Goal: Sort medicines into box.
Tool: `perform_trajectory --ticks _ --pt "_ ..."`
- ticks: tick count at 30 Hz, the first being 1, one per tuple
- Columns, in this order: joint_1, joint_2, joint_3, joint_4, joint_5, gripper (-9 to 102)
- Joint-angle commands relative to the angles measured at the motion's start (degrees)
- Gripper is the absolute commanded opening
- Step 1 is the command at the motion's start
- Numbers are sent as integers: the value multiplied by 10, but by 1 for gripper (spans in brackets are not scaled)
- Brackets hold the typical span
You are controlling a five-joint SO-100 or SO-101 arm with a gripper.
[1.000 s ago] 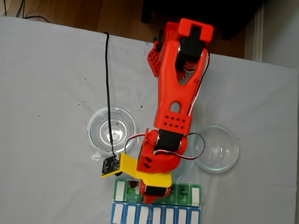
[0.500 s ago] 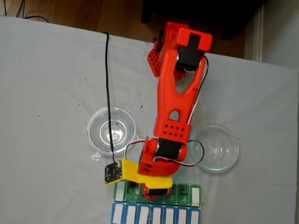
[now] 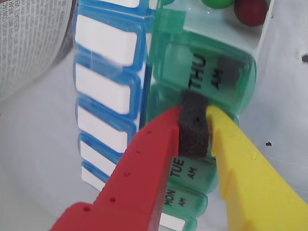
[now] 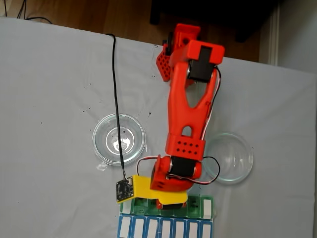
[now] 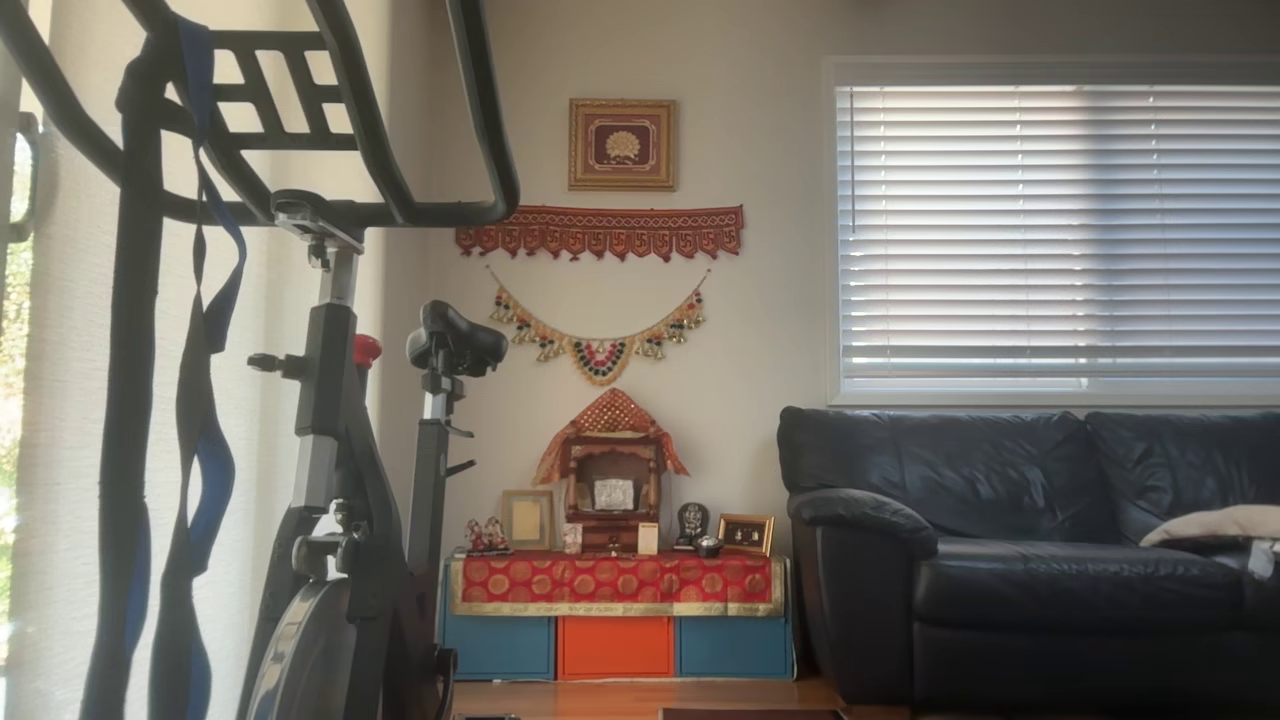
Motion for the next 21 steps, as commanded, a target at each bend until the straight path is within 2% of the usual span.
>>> perform_trajectory --ticks 1,9,21 --pt "-11 9 -42 -3 -5 1" --pt "-11 7 -36 -15 -6 1" --pt "22 87 16 -111 49 1"
